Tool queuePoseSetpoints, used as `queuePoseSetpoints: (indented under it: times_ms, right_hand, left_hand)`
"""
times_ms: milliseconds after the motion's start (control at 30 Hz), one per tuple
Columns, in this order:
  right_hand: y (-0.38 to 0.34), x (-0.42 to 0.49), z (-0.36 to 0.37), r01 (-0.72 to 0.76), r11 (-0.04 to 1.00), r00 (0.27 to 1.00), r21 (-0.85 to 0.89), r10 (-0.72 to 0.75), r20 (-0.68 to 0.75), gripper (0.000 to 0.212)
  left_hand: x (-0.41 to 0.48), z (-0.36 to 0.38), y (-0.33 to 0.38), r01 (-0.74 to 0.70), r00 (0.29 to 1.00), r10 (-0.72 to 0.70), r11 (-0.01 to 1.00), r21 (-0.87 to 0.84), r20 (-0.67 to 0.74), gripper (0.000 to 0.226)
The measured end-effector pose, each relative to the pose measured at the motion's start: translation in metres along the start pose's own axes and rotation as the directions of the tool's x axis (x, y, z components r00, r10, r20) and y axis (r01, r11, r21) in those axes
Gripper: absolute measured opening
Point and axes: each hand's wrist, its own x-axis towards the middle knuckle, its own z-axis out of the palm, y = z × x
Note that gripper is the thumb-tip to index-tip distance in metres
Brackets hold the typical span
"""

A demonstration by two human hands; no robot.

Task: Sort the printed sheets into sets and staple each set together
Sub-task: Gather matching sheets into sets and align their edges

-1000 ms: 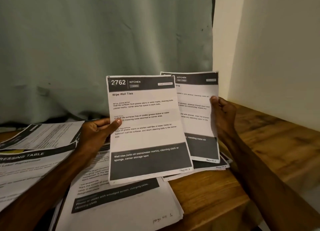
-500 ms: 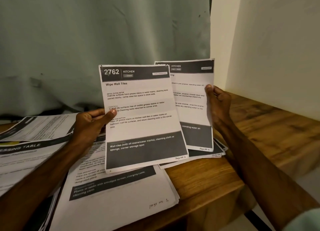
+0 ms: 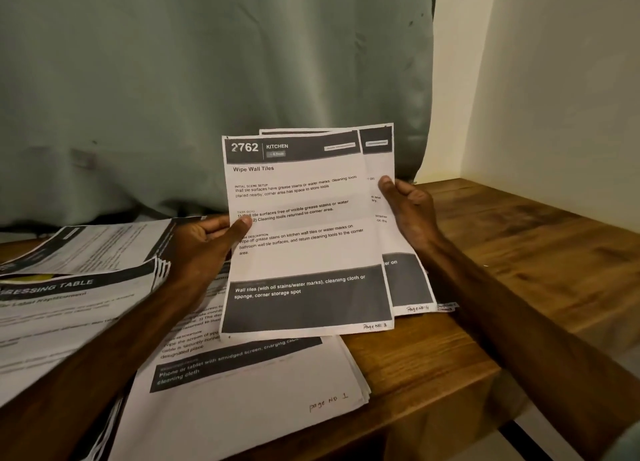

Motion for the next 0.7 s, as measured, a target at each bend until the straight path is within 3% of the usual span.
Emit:
queuePoseSetpoints:
  times_ms: [233, 333, 433, 500, 600, 667, 700]
  right_hand:
    - [0.002, -0.002, 0.009, -0.045, 0.999, 0.997, -0.010, 0.045, 0.055, 0.022]
    - [-0.003, -0.010, 0.011, -0.068, 0.997, 0.995, -0.032, 0.070, 0.067, 0.044]
    - [-0.013, -0.014, 0.012, -0.078, 0.997, 0.989, 0.014, 0.075, 0.129, 0.026]
    - [-0.015, -0.011, 0.004, -0.065, 0.998, 0.986, 0.000, 0.064, 0.155, 0.037]
    - [-0.010, -0.003, -0.017, 0.140, 0.935, 0.979, -0.324, -0.082, 0.186, 0.037]
    - [-0.001, 0.003, -0.031, 0.260, 0.707, 0.965, -0.658, -0.179, 0.189, 0.024]
    - [0.003, 0.007, -0.037, 0.254, 0.586, 0.967, -0.770, -0.181, 0.181, 0.020]
  left_hand:
    - [-0.006, 0.020, 0.004, 0.219, 0.973, -0.191, 0.945, -0.243, 0.131, 0.025]
    - [-0.008, 0.026, 0.006, 0.223, 0.972, -0.194, 0.938, -0.264, 0.132, 0.024]
    - [-0.003, 0.023, 0.007, 0.185, 0.983, -0.176, 0.950, -0.250, 0.060, 0.028]
    - [0.002, 0.016, 0.012, 0.148, 0.988, -0.153, 0.966, -0.212, -0.007, 0.025]
    - [0.009, 0.001, 0.013, 0.097, 0.990, -0.112, 0.983, -0.154, -0.088, 0.021]
    - [0.013, -0.007, 0.011, 0.069, 0.986, -0.088, 0.989, -0.134, -0.138, 0.027]
    - [0.015, -0.010, 0.010, 0.070, 0.984, -0.089, 0.990, -0.123, -0.156, 0.028]
